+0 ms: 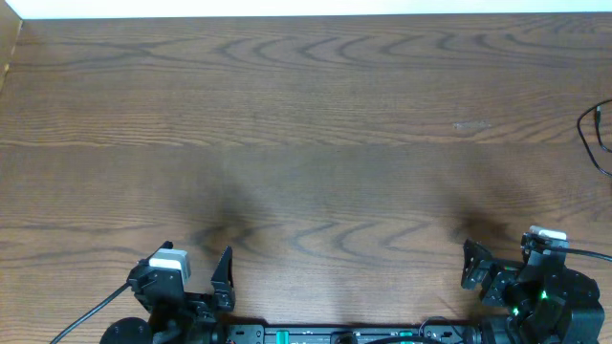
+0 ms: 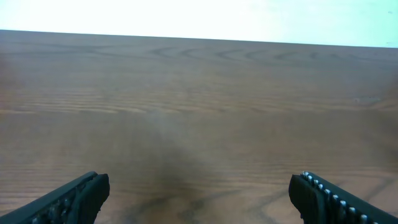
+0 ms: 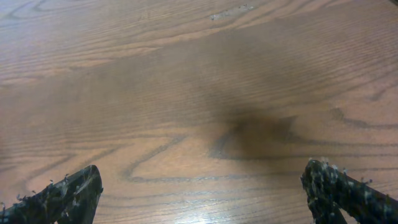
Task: Untangle cables
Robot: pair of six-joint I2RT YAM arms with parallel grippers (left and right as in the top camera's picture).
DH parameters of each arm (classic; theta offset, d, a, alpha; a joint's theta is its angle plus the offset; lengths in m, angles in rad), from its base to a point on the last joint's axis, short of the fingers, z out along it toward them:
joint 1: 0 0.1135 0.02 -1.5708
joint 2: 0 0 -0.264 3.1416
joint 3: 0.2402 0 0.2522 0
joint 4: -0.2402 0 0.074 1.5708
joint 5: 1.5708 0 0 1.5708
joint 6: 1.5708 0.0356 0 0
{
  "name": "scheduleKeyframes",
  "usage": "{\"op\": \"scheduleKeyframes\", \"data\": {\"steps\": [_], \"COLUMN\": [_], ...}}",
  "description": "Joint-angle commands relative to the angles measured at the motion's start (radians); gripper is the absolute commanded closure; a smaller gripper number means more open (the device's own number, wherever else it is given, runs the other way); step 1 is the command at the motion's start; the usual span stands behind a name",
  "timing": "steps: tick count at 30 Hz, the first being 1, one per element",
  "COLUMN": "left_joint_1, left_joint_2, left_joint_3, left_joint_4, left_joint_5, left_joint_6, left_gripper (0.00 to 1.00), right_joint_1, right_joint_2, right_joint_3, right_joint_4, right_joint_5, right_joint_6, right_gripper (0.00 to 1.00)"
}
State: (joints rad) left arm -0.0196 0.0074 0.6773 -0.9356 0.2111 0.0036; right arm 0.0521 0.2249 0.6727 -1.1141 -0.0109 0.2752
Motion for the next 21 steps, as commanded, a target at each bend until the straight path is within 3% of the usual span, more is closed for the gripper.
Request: {"op": "scheduleKeyframes", "data": {"steps": [1, 21], "left_joint_1": [0.006, 0.008], "left_joint_2": [-0.005, -0.006], "left_joint_3": [-0.028, -0.412], "left_joint_4": [0.019, 0.379], "left_joint_5": [-0.026, -0.043], "left_joint_6": [-0.001, 0.002], "left_gripper": [0.02, 0.02], "right_joint_1": [0.002, 0.002], "right_joint_2": [-0.004, -0.004], "right_joint_3": [-0.004, -0.004], "right_joint_4": [-0.001, -0.001], "right_joint_5": [0.001, 0.001], "right_joint_6": [0.009, 0.009], "right_gripper": [0.01, 0.01]}}
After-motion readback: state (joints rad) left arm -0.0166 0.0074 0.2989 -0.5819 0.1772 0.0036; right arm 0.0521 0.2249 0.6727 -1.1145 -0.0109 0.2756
